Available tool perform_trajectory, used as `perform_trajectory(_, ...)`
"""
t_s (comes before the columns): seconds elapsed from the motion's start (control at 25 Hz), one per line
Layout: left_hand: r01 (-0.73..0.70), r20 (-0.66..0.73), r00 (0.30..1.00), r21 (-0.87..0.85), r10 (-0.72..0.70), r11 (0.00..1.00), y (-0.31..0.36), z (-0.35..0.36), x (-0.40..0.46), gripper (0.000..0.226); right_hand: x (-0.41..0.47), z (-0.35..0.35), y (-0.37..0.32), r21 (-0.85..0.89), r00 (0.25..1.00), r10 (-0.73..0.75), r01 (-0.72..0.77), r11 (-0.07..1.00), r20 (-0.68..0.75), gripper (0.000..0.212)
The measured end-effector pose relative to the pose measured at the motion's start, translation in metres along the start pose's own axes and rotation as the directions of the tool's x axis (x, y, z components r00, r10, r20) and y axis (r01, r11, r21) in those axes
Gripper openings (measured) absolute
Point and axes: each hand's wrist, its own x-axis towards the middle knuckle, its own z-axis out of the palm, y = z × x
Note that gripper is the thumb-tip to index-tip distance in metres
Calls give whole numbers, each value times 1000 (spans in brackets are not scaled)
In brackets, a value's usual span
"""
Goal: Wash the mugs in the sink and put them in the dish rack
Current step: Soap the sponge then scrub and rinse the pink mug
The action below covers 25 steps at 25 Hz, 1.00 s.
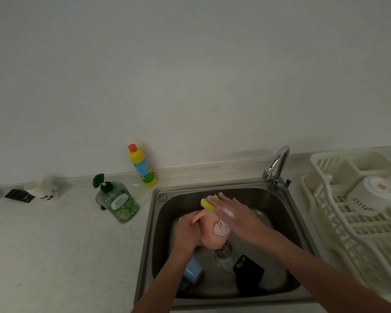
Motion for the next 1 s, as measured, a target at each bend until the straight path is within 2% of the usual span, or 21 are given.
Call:
perform_trajectory(0.12, 14, -1, 1000, -30, -14, 999, -1, -5, -3, 32, -1, -11, 5, -101, 989, 147, -147, 984, -8, 48)
perform_trajectory(0.2, 17, -36, 999, -36, -18, 999, -9, -11, -3, 30, -20, -12, 7, -39, 994, 104, -103, 994, 28, 46)
perform_trajectory(0.32, 8, 8, 1000, -2, -8, 1000, -4, -6, -8, 31, -22, -3, -9, 16, 999, -13, 13, 1000, 49, 46)
perform_trajectory(0.48, -42, 20, 999, -4, 42, 999, 4, -5, -16, 34, -18, -18, -4, -139, 987, 160, -161, 977, -17, 56)
perform_trajectory(0.56, -38, -10, 999, 24, 38, 999, 0, -10, -16, 33, -35, -16, 2, -142, 992, 125, -123, 982, 4, 51)
perform_trajectory(0.64, -48, -2, 999, 94, 49, 994, -1, -7, -20, 32, -42, -8, -6, -60, 999, 35, -33, 998, 35, 45)
perform_trajectory(0.72, -58, 16, 998, 141, 56, 988, 4, 1, -27, 32, -33, -4, -12, -41, 998, 60, -59, 997, 21, 47)
perform_trajectory(0.84, -30, 1, 1000, 124, 31, 992, 4, -1, -29, 30, -33, -11, -6, -140, 983, 183, -180, 974, 11, 58)
perform_trajectory(0.92, -15, -32, 999, 108, 19, 994, 0, -7, -27, 31, -47, -7, -2, -114, 987, 158, -158, 981, -6, 67)
perform_trajectory(1.0, -12, -43, 999, 106, 17, 994, 1, -7, -27, 32, -49, 0, -15, -27, 997, 83, -83, 996, 2, 51)
